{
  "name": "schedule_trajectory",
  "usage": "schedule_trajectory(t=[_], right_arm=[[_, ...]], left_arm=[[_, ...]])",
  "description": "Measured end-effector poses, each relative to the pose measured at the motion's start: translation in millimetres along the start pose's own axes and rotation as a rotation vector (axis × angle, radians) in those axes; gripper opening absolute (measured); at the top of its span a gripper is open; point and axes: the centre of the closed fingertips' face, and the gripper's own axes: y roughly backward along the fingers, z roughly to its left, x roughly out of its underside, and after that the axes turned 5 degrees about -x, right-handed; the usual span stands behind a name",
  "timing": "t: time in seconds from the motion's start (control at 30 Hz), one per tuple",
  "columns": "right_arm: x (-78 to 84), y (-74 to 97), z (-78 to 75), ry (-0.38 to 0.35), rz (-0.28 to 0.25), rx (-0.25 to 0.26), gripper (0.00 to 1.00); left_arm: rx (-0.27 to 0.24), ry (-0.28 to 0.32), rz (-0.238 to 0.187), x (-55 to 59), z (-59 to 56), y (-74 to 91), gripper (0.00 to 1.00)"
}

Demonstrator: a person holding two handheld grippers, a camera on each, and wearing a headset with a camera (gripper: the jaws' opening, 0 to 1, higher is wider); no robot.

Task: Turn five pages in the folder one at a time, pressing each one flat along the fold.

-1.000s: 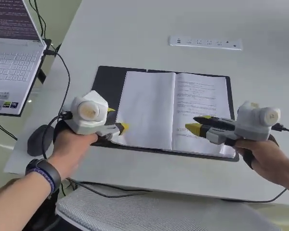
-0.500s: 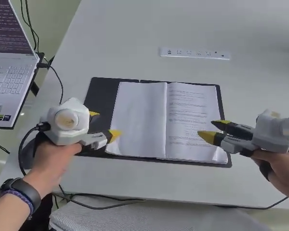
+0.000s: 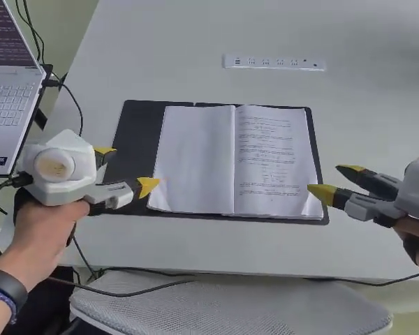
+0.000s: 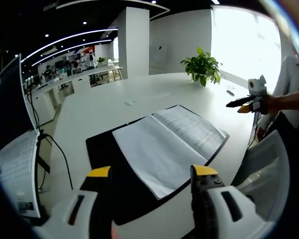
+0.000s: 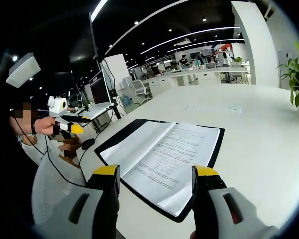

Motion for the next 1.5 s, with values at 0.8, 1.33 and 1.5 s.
schedule_trajectory(t=[0.8,1.33,1.5], right_arm=[[13.0,32.6,2.0,-0.013,-0.005,0.099,0.73],[16.1,41.3,0.8,-0.018,-0.008,0.101,0.72],[18.7,44.7,0.4,-0.022,-0.007,0.103,0.73]], left_arm=[[-0.007,0.031,-0.017,-1.6,-7.1,12.7,0.73],[0.106,-0.032,-0.03,-34.9,-59.5,-31.8,0.74],[0.147,-0.056,-0.03,-42.8,-81.3,-45.8,0.73]])
